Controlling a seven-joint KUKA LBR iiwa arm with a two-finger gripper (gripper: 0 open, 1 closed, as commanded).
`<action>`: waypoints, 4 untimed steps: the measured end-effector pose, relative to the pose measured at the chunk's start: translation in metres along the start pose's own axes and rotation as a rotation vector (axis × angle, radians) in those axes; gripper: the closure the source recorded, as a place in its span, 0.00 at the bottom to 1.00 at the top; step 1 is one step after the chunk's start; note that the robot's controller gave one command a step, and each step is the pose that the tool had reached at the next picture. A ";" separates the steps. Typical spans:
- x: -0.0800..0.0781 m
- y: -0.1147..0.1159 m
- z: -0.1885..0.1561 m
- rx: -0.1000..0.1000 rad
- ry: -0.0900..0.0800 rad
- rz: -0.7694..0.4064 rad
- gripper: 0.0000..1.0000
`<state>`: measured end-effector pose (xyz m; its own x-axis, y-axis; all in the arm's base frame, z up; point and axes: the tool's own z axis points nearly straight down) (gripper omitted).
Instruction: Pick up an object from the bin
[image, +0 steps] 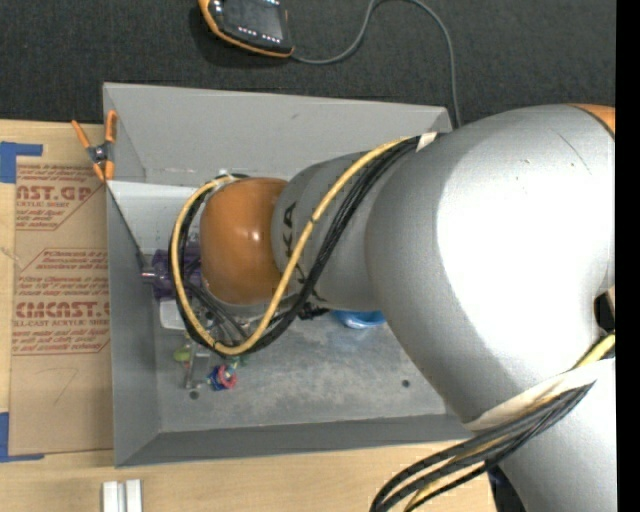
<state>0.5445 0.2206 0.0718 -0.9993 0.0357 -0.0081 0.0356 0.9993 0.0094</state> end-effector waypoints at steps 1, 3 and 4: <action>0.000 0.000 -0.002 0.000 0.000 0.000 1.00; 0.003 -0.001 -0.027 0.004 0.011 -0.001 1.00; 0.003 0.000 -0.049 0.003 0.009 -0.001 1.00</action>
Offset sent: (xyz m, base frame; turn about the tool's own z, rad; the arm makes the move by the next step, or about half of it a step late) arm -0.0001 -0.0001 0.0463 -0.0003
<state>0.5412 0.2200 0.1209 -0.9994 0.0347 0.0011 0.0347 0.9994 0.0065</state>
